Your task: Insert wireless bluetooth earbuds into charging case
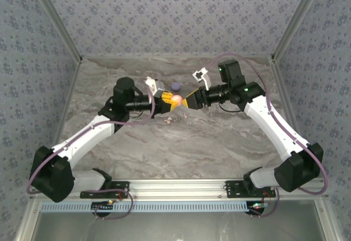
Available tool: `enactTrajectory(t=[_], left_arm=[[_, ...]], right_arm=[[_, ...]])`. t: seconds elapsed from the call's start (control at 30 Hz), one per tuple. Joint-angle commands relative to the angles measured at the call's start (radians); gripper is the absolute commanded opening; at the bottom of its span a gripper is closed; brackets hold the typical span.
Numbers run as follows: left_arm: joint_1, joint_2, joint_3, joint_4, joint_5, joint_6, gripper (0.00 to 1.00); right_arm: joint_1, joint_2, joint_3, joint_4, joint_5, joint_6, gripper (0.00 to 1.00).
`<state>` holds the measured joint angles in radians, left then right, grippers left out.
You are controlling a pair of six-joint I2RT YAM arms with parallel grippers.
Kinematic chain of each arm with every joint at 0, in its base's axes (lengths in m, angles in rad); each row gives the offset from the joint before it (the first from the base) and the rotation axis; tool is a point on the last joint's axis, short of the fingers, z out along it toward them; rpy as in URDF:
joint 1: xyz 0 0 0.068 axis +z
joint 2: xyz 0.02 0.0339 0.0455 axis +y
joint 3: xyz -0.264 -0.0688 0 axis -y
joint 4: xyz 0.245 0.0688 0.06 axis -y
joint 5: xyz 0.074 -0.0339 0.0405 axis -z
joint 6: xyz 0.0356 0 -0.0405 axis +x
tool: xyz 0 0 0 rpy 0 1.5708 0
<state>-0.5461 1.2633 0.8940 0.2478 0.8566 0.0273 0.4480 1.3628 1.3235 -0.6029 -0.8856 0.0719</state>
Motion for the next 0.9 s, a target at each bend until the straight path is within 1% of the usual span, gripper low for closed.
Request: enactTrajectory(t=[0.0,0.37,0.63,0.73,0.87], left_arm=[[-0.011,-0.027,0.001,0.025,0.047,0.047,0.11],[-0.033,-0.035,0.008,0.016,0.072,0.059,0.10],[-0.042,-0.043,0.006,0.012,0.095,0.066,0.09],[-0.044,-0.046,0.006,0.010,0.100,0.070,0.09],[-0.047,-0.050,0.006,0.005,0.099,0.077,0.09]], right_arm=[[0.011,-0.007,0.042,-0.036,0.004,-0.035,0.54],[0.025,0.021,0.056,-0.043,0.057,-0.030,0.55],[0.015,0.025,0.053,-0.031,0.178,0.011,0.55],[0.008,0.029,0.051,-0.022,0.208,0.027,0.55],[0.002,0.034,0.053,-0.017,0.212,0.035,0.55]])
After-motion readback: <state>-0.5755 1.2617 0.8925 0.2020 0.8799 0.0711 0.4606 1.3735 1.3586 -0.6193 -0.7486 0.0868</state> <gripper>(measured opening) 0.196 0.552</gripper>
